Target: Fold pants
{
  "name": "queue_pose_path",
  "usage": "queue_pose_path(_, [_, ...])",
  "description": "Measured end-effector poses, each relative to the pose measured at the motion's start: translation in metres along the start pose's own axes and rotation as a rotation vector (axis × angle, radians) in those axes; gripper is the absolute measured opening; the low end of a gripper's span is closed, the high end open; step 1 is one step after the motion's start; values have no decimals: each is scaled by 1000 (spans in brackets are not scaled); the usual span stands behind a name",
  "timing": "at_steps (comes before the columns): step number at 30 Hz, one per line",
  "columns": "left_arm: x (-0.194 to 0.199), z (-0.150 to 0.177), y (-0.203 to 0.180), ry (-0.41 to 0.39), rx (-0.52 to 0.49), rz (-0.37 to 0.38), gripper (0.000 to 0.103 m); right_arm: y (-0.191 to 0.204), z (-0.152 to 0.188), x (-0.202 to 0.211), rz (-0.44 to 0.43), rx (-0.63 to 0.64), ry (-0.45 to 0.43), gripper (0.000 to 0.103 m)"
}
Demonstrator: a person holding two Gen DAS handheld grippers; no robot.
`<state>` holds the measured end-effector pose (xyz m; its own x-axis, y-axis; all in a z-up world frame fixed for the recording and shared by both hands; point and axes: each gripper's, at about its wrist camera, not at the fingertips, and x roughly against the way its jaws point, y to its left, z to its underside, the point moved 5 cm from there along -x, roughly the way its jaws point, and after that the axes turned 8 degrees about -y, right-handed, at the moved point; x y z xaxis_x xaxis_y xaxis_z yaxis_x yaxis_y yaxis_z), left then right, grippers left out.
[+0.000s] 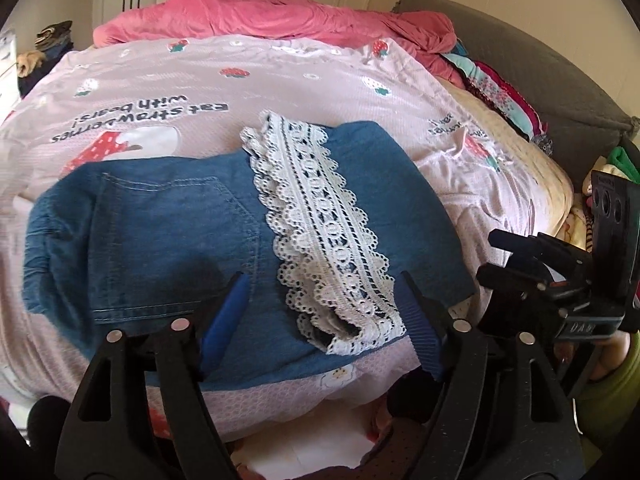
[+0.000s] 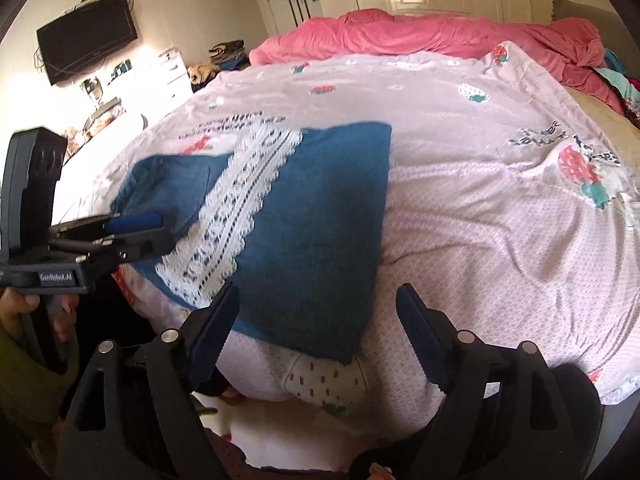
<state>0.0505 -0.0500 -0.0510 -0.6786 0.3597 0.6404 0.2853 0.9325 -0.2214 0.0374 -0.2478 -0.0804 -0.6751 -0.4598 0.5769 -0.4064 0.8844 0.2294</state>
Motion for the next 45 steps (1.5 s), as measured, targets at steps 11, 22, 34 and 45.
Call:
queue_pose_path(11, [51, -5, 58, -105, 105, -114, 84, 39, -58, -8, -61, 80, -46, 97])
queue_pose_path(22, [68, 21, 138, -109, 349, -197, 86, 138, -123, -74, -247, 286, 33, 97])
queue_pose_path(34, [40, 30, 157, -70, 514, -124, 44, 237, -118, -167, -413, 506, 273, 97])
queue_pose_path(45, [31, 32, 163, -62, 548, -103, 44, 255, -85, -232, -436, 507, 460, 95])
